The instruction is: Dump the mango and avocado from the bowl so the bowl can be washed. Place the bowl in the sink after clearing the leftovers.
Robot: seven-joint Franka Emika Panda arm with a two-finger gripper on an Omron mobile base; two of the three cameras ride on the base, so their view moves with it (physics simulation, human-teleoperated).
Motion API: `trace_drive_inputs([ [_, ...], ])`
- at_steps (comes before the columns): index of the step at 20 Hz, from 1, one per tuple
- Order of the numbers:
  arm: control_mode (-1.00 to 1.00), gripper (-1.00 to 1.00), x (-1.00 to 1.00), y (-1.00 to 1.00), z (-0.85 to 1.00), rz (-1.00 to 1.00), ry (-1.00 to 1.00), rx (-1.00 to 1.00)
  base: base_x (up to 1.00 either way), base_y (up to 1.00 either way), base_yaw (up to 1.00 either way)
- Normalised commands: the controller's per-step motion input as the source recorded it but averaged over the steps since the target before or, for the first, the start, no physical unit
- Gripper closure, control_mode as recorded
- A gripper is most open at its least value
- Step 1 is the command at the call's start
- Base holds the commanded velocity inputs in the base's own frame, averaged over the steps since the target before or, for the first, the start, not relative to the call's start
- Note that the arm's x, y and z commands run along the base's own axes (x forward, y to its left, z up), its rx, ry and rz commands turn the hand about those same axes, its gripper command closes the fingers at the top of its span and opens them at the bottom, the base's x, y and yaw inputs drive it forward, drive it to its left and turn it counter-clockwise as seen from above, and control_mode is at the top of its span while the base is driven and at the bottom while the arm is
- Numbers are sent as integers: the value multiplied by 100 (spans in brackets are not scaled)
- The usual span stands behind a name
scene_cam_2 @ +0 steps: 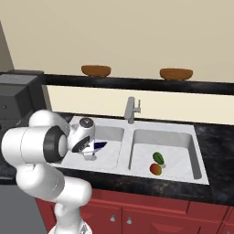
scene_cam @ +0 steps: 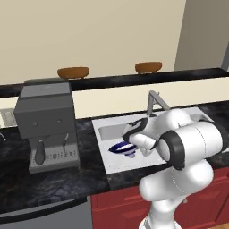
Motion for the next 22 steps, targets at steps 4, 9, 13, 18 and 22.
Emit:
trace_drive_inputs([
  [4, -100, 100, 7, 0, -23, 0, -2, -3, 0, 0, 0],
  [9, -100, 100, 1, 0, -30, 0, -9, 0, 0, 0, 0],
  [13, -100, 100, 12, 0, -21, 0, -10, 0, 0, 0, 0],
  [18, -100, 100, 16, 0, -28, 0, -3, 0, 0, 0, 0],
  [22, -100, 100, 4, 0, -36, 0, 0, -2, 0, 0, 0],
])
